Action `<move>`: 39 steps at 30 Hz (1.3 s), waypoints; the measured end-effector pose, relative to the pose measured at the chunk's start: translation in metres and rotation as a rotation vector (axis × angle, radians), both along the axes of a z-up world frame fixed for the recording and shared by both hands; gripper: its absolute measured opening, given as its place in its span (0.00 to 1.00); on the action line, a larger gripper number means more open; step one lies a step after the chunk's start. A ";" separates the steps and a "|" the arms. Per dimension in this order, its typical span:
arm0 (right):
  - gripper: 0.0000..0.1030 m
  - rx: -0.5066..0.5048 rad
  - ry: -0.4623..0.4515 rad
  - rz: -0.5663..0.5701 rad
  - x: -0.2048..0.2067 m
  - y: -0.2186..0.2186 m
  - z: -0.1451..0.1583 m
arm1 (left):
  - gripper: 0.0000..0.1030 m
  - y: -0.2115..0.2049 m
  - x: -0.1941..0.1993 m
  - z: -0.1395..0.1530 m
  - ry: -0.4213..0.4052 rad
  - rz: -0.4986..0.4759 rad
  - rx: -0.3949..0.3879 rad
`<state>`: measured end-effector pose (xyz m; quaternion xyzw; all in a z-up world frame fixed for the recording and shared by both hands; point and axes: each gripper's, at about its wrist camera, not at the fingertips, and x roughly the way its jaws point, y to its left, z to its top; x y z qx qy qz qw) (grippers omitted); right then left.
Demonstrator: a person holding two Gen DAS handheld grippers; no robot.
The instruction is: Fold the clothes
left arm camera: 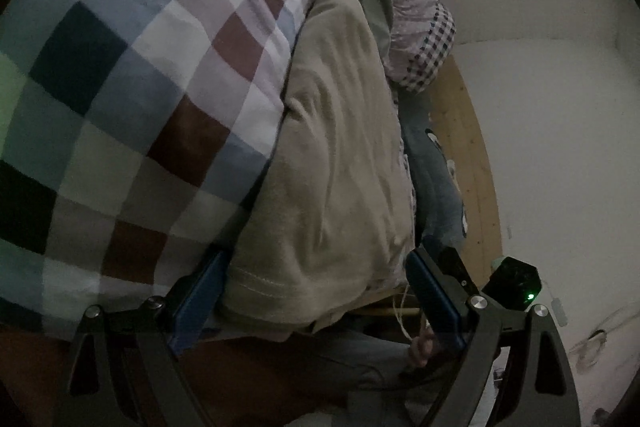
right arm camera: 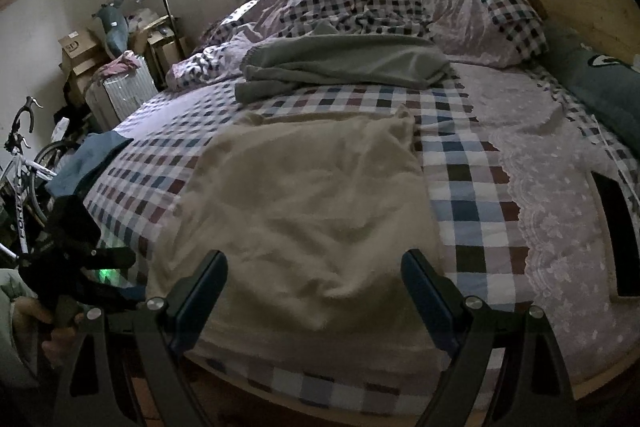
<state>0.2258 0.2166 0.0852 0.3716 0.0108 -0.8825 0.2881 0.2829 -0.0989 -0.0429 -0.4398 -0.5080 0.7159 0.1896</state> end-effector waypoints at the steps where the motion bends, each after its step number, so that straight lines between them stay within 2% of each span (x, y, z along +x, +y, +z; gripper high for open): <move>1: 0.89 -0.001 0.001 0.003 0.000 -0.001 0.000 | 0.88 0.000 0.001 -0.002 -0.009 0.002 -0.001; 6: 0.89 0.007 0.009 0.020 0.001 -0.007 0.000 | 0.86 0.003 0.008 -0.011 -0.049 0.016 0.000; 10: 0.89 0.022 0.025 0.047 0.005 -0.014 0.000 | 0.85 0.002 0.008 -0.017 -0.062 0.029 0.046; 14: 0.89 0.037 0.041 0.074 0.009 -0.021 0.000 | 0.72 0.004 0.010 -0.021 -0.086 0.022 0.099; 17: 0.89 0.069 0.088 0.110 0.020 -0.026 0.002 | 0.69 0.009 0.012 -0.020 -0.098 0.011 0.111; 19: 0.89 0.098 0.126 0.131 0.027 -0.029 0.003 | 0.63 0.010 0.015 -0.020 -0.109 0.017 0.129; 23: 0.89 0.204 0.229 0.209 0.048 -0.049 0.000 | 0.44 0.014 0.018 -0.016 -0.123 0.022 0.164; 26: 0.89 0.286 0.316 0.292 0.068 -0.070 -0.004 | 0.41 0.019 0.016 -0.012 -0.118 0.013 0.155; 29: 0.89 0.315 0.342 0.387 0.086 -0.089 -0.014 | 0.37 0.008 0.018 -0.017 -0.125 0.021 0.162; 32: 0.89 0.377 0.375 0.470 0.104 -0.107 -0.030 | 0.25 0.005 0.017 -0.020 -0.143 0.029 0.164; 36: 0.88 0.461 0.421 0.579 0.128 -0.130 -0.051 | 0.21 0.007 0.018 -0.016 -0.135 0.025 0.191; 39: 0.88 0.538 0.498 0.577 0.136 -0.141 -0.065 | 0.16 0.005 0.018 -0.014 -0.117 0.023 0.221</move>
